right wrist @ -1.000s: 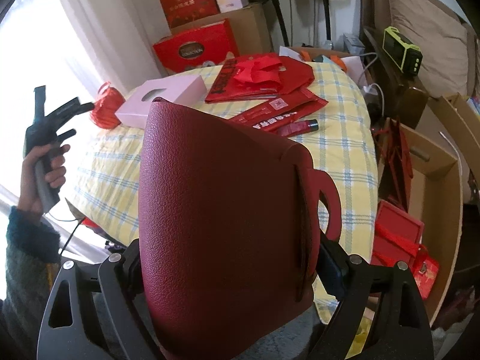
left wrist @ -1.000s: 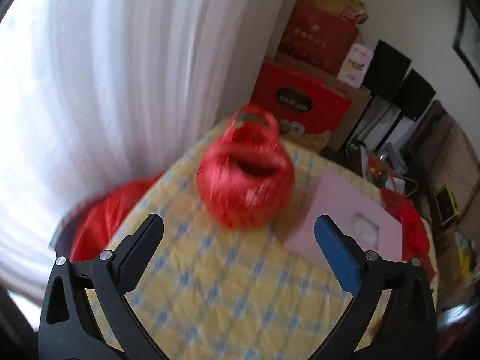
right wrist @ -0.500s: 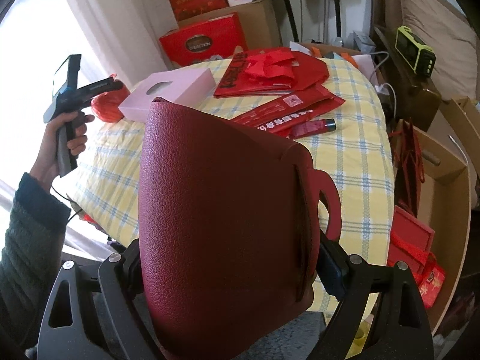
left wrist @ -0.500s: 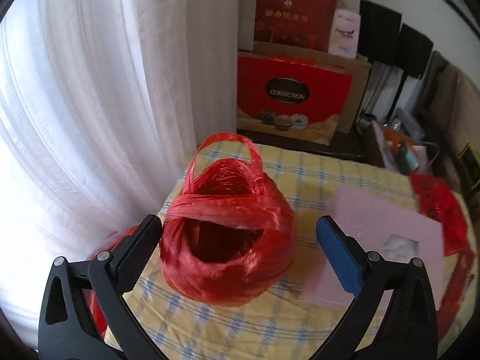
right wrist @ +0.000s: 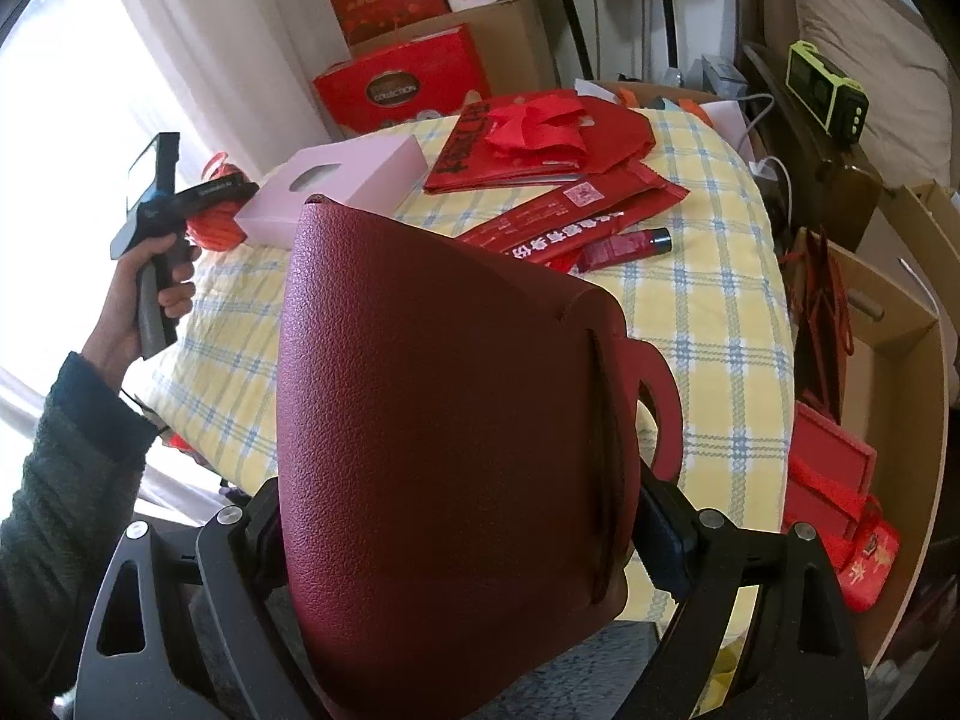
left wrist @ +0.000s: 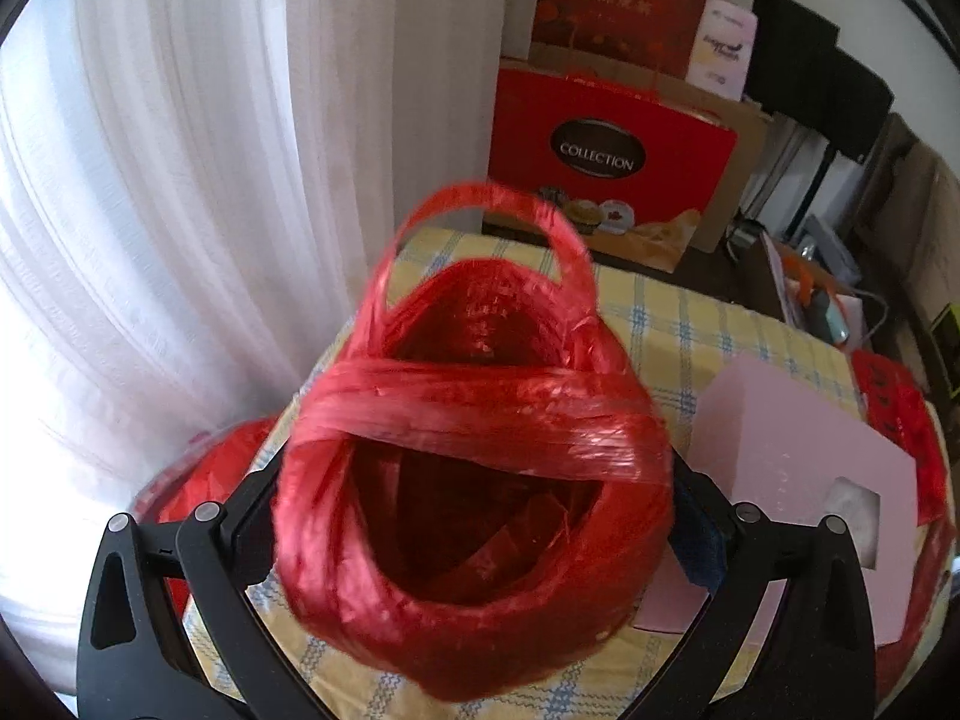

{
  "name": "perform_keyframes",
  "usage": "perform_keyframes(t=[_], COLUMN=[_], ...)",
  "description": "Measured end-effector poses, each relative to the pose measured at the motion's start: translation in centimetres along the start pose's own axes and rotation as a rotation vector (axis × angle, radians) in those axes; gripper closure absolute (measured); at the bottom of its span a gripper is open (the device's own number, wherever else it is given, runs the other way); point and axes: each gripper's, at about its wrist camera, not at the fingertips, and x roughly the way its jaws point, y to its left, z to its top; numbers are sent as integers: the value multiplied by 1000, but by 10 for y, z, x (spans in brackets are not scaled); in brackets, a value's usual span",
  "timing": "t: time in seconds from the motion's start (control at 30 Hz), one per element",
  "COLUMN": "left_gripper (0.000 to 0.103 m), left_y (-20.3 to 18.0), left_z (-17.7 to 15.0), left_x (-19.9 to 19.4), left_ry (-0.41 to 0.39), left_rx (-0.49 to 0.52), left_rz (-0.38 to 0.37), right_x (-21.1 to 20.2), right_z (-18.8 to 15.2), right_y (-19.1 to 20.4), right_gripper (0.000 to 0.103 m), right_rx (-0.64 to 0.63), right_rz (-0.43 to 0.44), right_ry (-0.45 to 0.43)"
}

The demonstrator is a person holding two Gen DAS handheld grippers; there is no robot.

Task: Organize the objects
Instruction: 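Close the left gripper on the red raffia ball, then lift the raffia ball with the left gripper while right holds the leather bag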

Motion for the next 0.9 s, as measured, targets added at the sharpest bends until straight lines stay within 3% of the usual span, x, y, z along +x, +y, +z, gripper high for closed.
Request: perform_keyframes(t=[0.47,0.6,0.9], left_gripper=[6,7,7], left_y=[2,-3,4], left_z=[-5,-11,-13], left_x=[-1,-16,-55], left_ry=[-17,-43,-125], left_rx=[10,60,50], left_rz=[-10,14,31], right_x=[5,6,2], right_z=[-3,-3,-7], right_y=[-2,-4,-6], right_gripper=[12,12,12], right_rx=[4,14,41], right_rz=[4,8,31], right_ry=[10,8,-7])
